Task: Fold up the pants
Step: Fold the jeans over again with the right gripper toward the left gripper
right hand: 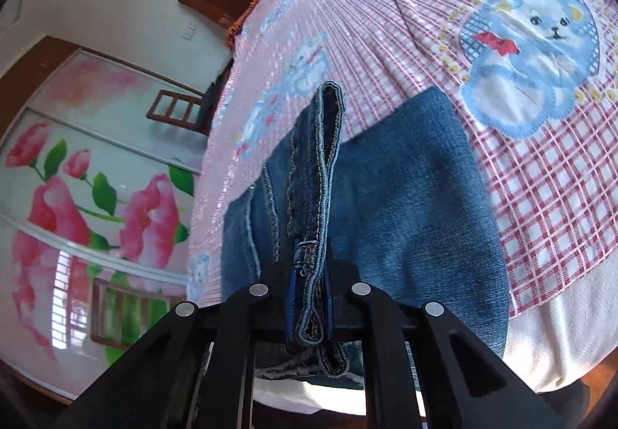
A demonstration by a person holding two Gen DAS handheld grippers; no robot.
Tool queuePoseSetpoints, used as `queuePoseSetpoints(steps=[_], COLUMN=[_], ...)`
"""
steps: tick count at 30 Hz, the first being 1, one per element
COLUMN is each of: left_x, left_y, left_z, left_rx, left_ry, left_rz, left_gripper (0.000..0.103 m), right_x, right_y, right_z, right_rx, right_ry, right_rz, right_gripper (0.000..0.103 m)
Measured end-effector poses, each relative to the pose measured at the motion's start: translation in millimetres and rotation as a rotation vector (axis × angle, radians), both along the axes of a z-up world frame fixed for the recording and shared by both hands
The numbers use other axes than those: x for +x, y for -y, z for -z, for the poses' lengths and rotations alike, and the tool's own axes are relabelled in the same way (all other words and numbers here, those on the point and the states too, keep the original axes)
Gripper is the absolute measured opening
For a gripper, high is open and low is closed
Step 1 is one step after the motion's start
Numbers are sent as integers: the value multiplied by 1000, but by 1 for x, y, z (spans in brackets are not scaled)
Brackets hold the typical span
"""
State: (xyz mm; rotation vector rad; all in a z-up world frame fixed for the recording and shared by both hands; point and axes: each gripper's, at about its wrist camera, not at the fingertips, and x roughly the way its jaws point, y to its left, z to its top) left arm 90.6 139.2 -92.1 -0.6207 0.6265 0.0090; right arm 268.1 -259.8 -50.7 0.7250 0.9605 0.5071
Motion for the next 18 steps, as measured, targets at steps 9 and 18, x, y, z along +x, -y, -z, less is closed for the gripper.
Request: queuePoseSetpoints(steps=[9,18], left_x=[0,2], left_y=[2,14], left_z=[1,0], left_rx=[34,90], left_ry=[-6,-13], left_rz=[8,25], left_gripper=[97,100], right_x=[-20,-31], right_y=[22,48], right_z=[-26,68], right_rx=[40,76], right_ry=[95,-53], right_rz=[32,151], right_gripper=[9,9])
